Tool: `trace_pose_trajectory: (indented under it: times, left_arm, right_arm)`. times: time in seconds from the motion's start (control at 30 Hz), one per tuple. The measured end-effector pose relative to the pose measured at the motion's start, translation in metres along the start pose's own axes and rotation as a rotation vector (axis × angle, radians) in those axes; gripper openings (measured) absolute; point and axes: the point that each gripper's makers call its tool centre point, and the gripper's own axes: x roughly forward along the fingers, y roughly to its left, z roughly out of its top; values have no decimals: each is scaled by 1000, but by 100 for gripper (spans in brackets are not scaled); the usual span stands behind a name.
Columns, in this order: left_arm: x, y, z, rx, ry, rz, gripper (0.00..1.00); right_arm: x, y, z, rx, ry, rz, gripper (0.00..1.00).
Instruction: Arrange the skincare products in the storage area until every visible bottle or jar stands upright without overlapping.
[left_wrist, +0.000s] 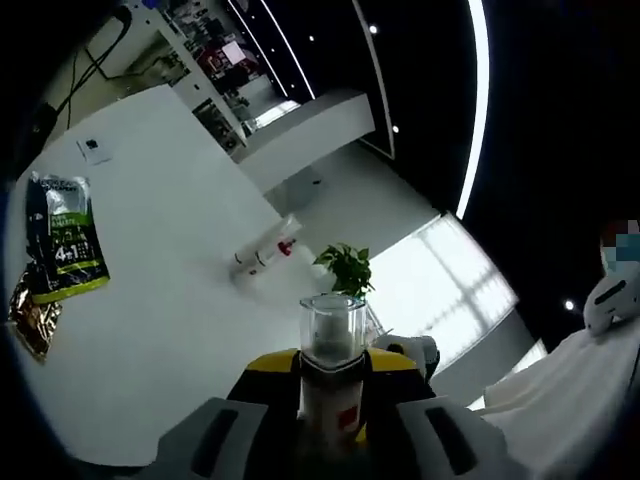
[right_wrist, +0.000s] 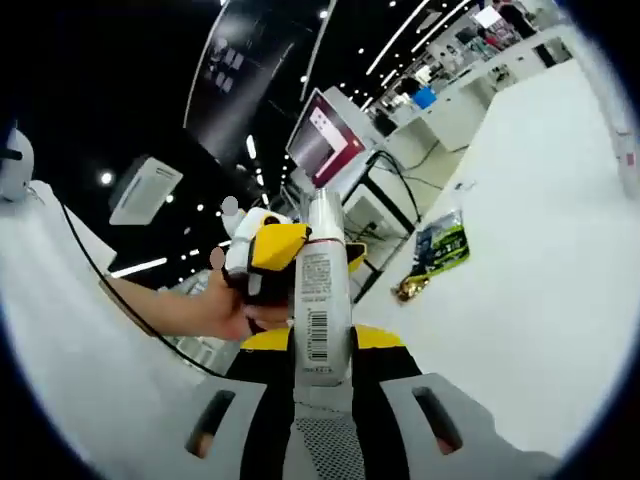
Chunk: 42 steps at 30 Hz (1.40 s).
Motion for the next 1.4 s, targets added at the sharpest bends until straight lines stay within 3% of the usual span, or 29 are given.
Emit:
trace_pose_trajectory:
  times: [0.1, 0.2, 0.27, 0.33, 0.5, 0.63, 1.07, 1.3, 1.4]
  left_arm:
    - [0, -6, 1, -6, -2, -33, 25]
    - [-1, -13, -1, -5, 4, -71, 24]
    - [0, -17, -1, -7, 5, -91, 24]
    - [-1, -22, -2, -21, 14, -121, 24]
    - [-2, -30, -6, -49, 41, -172, 23]
    - [0, -31, -13, -73, 86, -192, 23]
    - [-3, -34, -16, -82, 100, -207, 22]
    - [-1, -22, -14, -42, 87, -134, 22]
    - [0, -9, -12, 10, 69, -58, 22]
  right_arm:
    - [2, 9, 0, 62, -6, 64, 18]
    - [4, 20, -2, 189, -7, 162, 18]
    - [5, 23, -3, 197, -8, 180, 18]
    - [6, 32, -3, 268, -7, 243, 18]
    - [4, 37, 1, 296, -30, 286, 18]
    - [3, 38, 3, 292, -42, 288, 18]
    - [3, 41, 1, 263, -35, 282, 19]
    - [6, 28, -1, 184, -41, 205, 18]
    - [8, 13, 0, 91, -60, 113, 18]
